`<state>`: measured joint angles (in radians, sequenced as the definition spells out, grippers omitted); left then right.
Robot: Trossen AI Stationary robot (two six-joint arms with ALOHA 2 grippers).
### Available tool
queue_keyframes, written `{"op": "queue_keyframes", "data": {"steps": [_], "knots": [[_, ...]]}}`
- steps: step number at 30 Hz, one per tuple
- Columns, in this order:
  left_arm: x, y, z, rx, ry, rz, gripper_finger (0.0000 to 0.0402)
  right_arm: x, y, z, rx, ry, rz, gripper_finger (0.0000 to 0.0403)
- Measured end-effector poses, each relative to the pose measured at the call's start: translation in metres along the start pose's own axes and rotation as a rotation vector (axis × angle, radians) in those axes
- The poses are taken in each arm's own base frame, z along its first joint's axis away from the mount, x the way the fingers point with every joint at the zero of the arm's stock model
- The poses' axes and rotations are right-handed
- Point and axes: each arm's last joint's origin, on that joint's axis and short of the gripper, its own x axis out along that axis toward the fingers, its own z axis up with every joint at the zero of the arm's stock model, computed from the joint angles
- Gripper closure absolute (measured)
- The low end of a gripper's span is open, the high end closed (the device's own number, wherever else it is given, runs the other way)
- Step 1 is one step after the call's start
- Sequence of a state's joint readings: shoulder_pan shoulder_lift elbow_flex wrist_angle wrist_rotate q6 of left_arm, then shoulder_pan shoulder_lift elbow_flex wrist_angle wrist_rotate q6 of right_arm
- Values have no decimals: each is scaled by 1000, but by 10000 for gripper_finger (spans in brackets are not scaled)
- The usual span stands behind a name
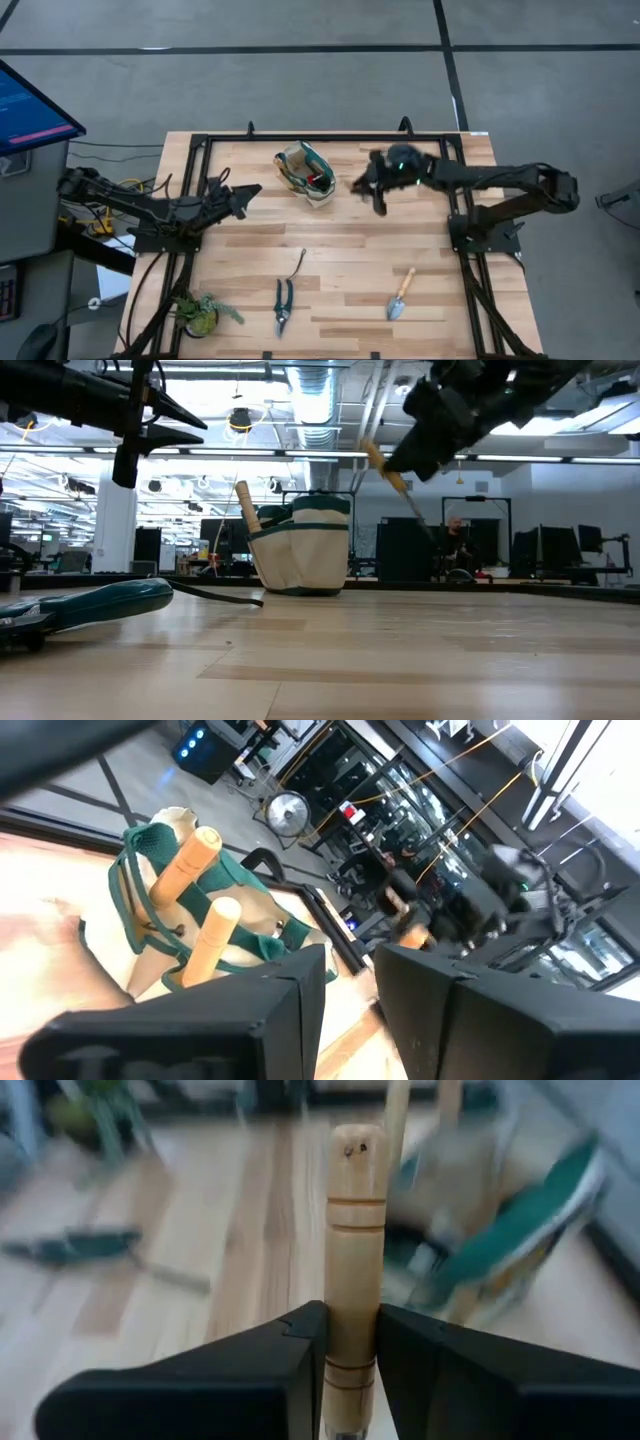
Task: Pick & Place Garden tools in Gardening bag
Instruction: Put the top brown trowel into the white gardening bag
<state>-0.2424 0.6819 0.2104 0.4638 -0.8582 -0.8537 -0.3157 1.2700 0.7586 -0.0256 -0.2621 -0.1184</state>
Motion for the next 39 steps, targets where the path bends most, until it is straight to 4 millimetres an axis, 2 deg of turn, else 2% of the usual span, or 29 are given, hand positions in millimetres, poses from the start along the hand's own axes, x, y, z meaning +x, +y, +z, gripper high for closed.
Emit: {"op": "queue_keyframes", "data": {"steps": [4,7,13,18,23,31,35,39], "knots": [[0,-2,2,-22,-21,-7,321,-12,-42,8,-37,-189,46,348],[0,-2,3,-37,-45,2,321,-15,-69,8,-50,-293,102,348],[0,-2,6,-73,-92,26,321,-4,-105,1,-55,-445,172,348],[0,-3,7,-88,-128,45,321,14,-114,-3,-68,-557,234,348],[-1,-4,9,-109,-155,48,321,29,-124,2,-69,-619,264,348],[-1,-3,11,-123,-197,75,321,54,-123,17,-93,-630,335,348],[-1,-3,12,-124,-213,90,321,58,-120,23,-100,-642,333,348],[1,-1,10,-140,-232,116,321,54,-125,29,-113,-662,308,348]]}}
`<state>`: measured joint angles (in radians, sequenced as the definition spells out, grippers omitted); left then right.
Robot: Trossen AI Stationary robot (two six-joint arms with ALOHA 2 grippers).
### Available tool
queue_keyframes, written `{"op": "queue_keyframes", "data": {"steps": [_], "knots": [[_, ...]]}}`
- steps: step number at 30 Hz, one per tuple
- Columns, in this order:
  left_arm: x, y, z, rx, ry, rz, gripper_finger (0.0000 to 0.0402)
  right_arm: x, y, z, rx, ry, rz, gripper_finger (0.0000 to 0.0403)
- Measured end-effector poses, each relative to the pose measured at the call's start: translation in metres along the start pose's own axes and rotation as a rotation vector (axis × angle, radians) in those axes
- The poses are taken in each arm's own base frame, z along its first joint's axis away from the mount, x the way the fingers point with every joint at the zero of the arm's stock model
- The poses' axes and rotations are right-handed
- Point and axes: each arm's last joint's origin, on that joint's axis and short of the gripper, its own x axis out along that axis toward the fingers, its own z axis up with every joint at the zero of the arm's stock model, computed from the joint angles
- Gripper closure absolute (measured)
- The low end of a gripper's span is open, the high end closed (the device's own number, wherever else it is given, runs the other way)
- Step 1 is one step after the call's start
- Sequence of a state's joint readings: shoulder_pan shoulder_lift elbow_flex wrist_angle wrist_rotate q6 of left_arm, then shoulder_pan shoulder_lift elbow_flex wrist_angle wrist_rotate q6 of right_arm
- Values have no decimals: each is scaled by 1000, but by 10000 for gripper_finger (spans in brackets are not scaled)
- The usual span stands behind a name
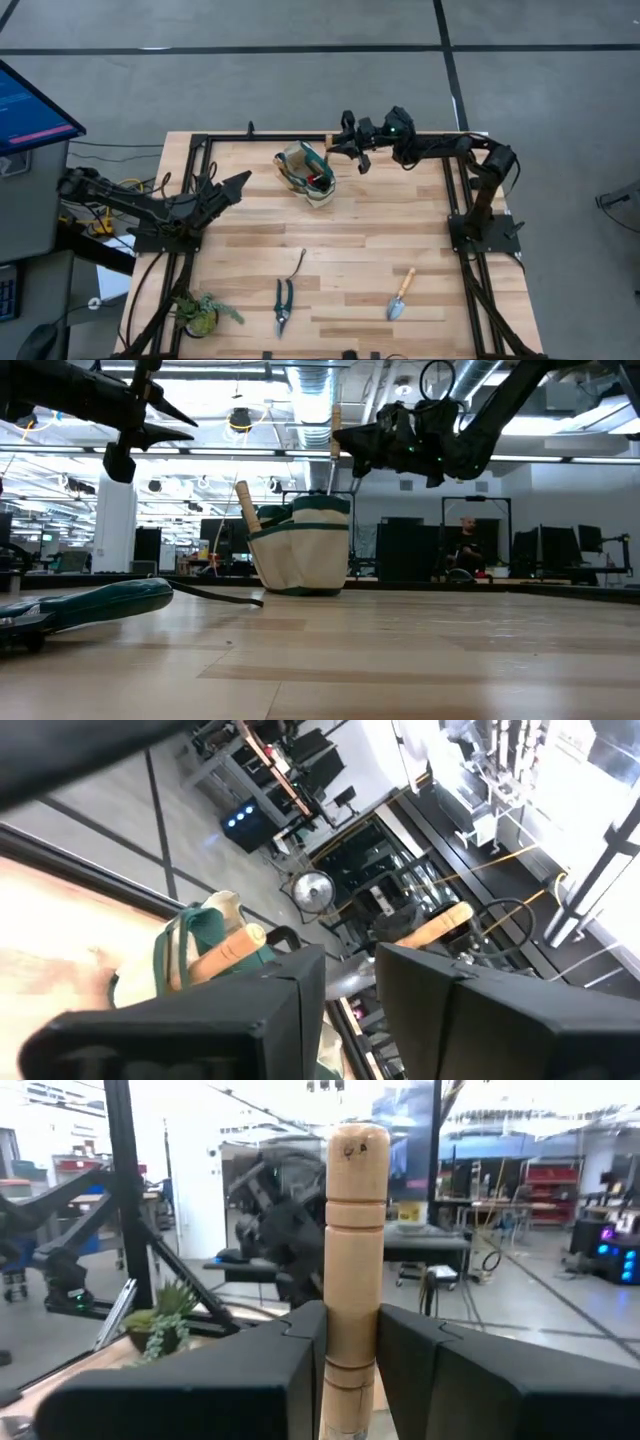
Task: Pick & Place Garden tools in Gardening bag
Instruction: Put the top brown trowel into the white gardening bag
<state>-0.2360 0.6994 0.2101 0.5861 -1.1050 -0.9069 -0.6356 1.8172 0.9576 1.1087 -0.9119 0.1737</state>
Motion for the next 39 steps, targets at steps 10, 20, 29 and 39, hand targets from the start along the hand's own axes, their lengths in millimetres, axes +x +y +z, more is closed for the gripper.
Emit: {"op": "queue_keyframes", "data": {"steps": [10,20,29,39], "knots": [[16,15,-28,-26,38,87,383,-27,-56,33,-109,-38,-107,348],[43,13,-54,-100,83,160,400,-34,-86,-9,220,81,-72,348],[72,16,-80,-78,172,225,400,-46,-58,-28,359,126,-81,348],[68,9,-81,-119,435,166,401,-37,-34,-38,395,145,-92,348]]}}
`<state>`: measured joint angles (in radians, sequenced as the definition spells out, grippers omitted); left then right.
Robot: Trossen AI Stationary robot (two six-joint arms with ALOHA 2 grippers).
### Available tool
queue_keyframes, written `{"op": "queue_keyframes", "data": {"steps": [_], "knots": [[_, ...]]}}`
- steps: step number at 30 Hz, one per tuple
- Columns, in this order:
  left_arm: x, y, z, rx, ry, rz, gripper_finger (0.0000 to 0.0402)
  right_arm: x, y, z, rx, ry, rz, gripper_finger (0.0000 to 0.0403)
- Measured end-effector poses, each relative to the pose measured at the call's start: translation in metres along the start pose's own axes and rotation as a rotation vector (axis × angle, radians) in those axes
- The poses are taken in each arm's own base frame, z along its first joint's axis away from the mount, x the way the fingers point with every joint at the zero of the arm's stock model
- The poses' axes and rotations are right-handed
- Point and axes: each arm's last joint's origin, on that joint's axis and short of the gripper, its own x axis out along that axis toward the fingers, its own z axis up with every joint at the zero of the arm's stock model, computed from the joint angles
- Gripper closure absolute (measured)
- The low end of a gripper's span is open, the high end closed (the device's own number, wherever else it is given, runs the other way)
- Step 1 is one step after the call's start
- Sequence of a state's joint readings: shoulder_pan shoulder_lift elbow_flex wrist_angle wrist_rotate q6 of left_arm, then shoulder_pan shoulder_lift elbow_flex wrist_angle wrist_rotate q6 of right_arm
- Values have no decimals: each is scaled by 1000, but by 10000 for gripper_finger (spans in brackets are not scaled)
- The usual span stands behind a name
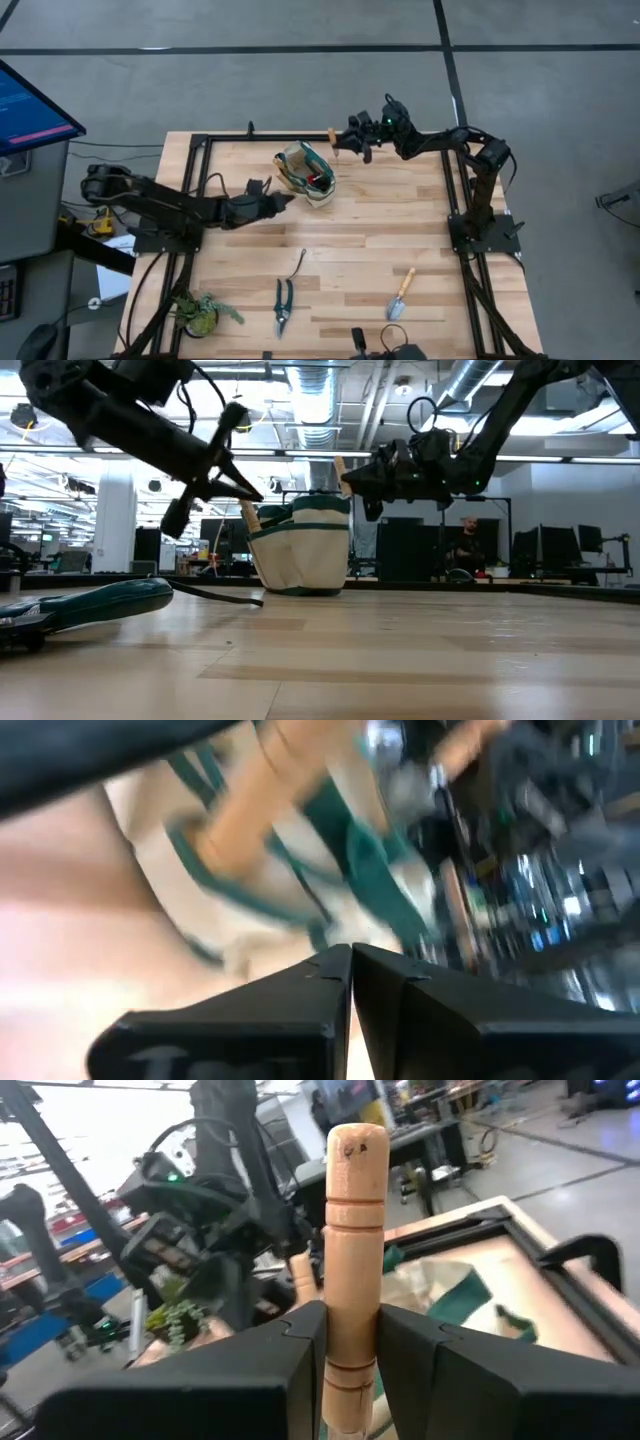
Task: Pick & Place Garden tools in Gardening bag
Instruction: Put the top brown trowel into the white gardening bag
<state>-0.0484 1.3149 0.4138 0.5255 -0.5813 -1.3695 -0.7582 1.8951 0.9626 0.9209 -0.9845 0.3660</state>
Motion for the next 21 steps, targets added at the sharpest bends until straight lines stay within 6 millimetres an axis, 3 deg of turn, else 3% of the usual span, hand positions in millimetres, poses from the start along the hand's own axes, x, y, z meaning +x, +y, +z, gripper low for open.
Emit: {"op": "queue_keyframes", "data": {"steps": [2,5,9,15,21], "knots": [[-7,2,2,-15,67,61,401,0,-1,0,3,-8,-23,348],[-19,14,7,-11,106,295,401,0,-2,0,11,-15,-57,348],[-26,26,20,-15,-20,455,401,-2,-4,1,5,-28,-85,348],[-7,37,35,-48,-181,508,401,-4,-6,-1,18,-15,-110,348],[20,39,39,-122,-245,426,401,3,-3,-6,28,7,-116,348]]}}
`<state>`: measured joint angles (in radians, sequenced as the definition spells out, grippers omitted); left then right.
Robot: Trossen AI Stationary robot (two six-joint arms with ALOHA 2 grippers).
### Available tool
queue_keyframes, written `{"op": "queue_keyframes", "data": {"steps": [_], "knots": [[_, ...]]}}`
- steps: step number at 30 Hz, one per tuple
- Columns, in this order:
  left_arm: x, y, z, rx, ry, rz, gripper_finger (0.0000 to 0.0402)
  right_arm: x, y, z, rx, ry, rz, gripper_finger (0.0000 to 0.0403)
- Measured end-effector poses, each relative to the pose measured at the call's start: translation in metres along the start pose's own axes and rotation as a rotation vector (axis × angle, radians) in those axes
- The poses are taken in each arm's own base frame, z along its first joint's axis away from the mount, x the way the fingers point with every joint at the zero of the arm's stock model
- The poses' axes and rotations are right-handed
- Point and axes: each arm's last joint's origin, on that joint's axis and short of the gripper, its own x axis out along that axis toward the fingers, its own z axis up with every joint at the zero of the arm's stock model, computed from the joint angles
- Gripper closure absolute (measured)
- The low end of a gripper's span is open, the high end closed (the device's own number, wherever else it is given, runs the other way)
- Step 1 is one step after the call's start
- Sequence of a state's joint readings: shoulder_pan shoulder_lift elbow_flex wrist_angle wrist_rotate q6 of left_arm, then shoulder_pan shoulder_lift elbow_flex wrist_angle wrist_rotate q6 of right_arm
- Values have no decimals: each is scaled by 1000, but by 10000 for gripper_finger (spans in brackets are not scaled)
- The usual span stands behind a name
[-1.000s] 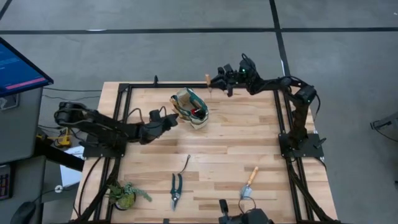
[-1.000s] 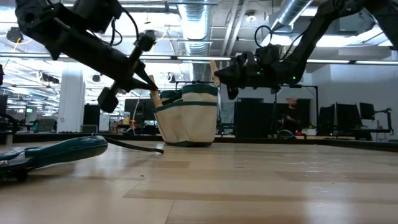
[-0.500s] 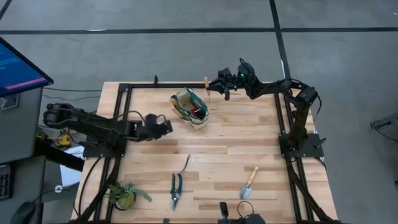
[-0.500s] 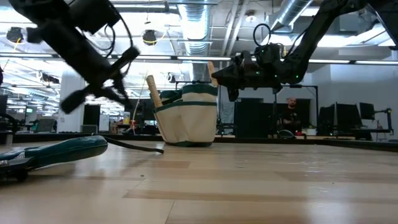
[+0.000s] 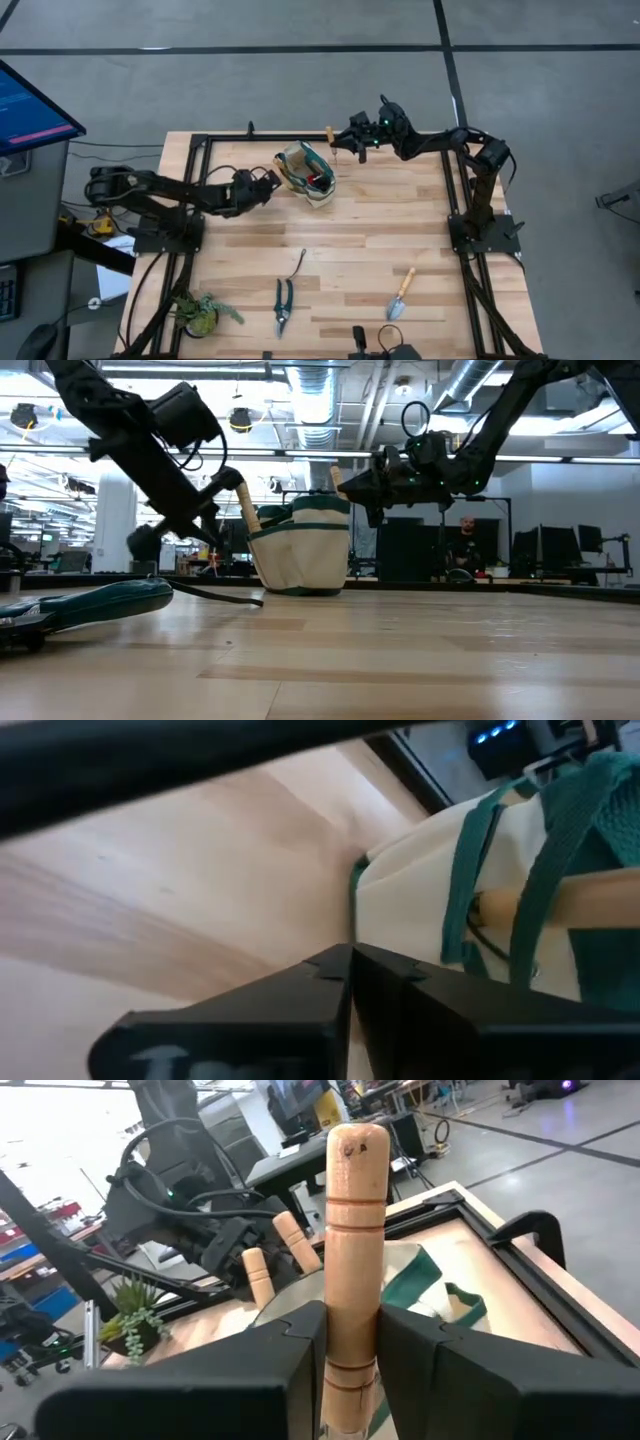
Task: Pick & Place Garden tools in Gardening bag
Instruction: Put the top brown trowel into the white gardening bag
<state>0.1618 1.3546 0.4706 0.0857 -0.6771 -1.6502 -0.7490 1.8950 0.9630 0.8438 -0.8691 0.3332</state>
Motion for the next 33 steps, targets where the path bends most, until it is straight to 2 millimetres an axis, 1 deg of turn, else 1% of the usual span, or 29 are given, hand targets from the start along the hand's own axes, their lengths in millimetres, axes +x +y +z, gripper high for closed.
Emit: {"op": "queue_keyframes", "data": {"steps": [3,6,15,20,27,33], "knots": [[7,-1,-1,-26,-10,-18,401,5,4,-1,-1,1,0,348],[10,-4,1,-51,-24,-34,401,13,11,-5,3,10,3,348],[13,-20,16,-89,-103,-143,401,40,37,-16,23,29,-2,348],[14,-25,20,-106,-118,-188,401,51,48,-20,41,23,-26,348],[15,-27,23,-123,-131,-203,401,64,64,-26,79,21,-44,348],[15,-28,23,-130,-142,-209,401,75,80,-34,89,56,-3,348]]}}
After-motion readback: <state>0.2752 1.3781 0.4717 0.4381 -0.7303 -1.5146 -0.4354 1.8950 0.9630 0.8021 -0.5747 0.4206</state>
